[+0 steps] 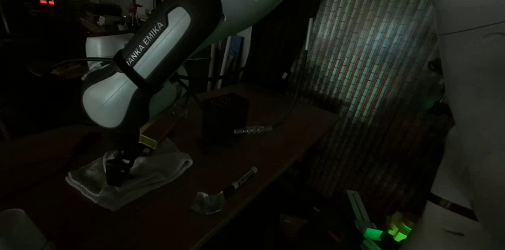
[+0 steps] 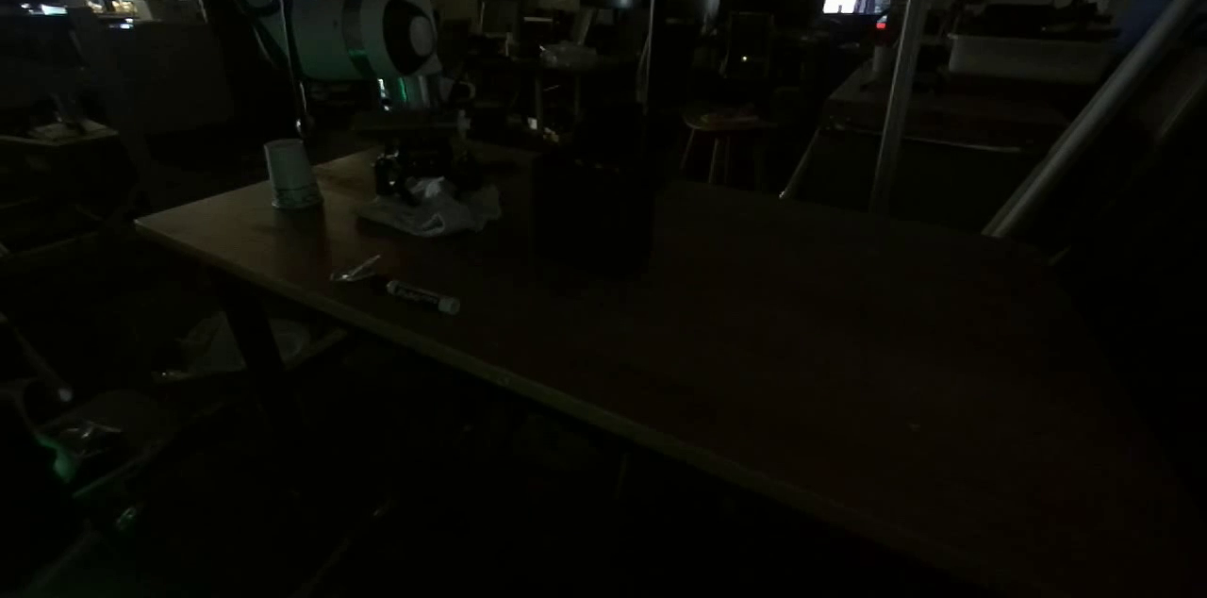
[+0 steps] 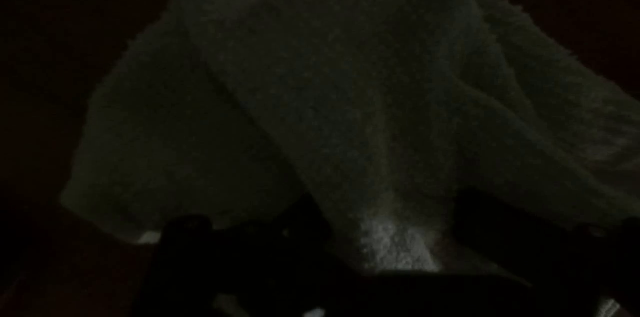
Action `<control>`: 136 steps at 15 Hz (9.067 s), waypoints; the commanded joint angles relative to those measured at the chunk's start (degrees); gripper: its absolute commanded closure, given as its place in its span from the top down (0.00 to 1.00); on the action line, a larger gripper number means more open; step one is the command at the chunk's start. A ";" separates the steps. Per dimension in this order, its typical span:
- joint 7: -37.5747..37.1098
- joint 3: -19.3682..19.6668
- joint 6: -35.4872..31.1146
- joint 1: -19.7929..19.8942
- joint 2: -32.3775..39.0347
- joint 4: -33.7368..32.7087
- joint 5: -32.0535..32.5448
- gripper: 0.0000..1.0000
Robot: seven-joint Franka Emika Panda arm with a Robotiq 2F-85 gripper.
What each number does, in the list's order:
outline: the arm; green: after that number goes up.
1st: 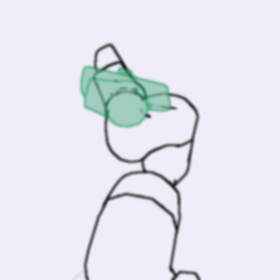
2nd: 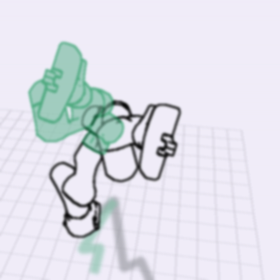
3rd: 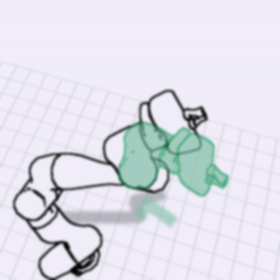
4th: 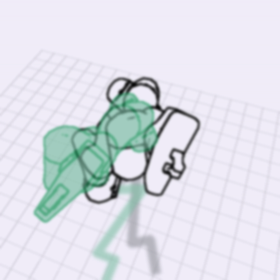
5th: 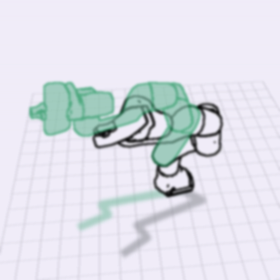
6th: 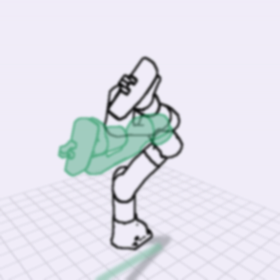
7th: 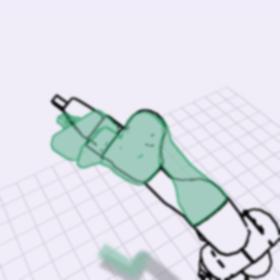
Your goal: Put the white cloth inside the black object
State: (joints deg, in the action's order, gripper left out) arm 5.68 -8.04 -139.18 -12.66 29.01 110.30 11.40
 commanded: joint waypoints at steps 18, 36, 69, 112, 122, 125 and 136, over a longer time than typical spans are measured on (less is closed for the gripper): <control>0.11 2.56 4.10 4.87 -19.25 6.11 0.24 0.00; 9.99 11.63 8.39 16.95 -19.76 1.87 1.79 0.00; 15.71 10.33 22.19 19.12 -12.09 -3.56 -6.47 0.62; 9.99 10.96 20.91 19.51 -12.59 -2.24 -11.92 0.00; 11.19 10.29 21.50 20.46 -7.51 -3.35 -14.48 0.00; 11.51 10.53 21.45 20.43 -8.69 -2.78 -13.70 0.00; 14.67 12.07 20.68 21.34 -20.88 -2.33 -12.19 0.00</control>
State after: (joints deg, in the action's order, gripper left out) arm 18.67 3.69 -117.65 8.81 11.78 107.85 -1.64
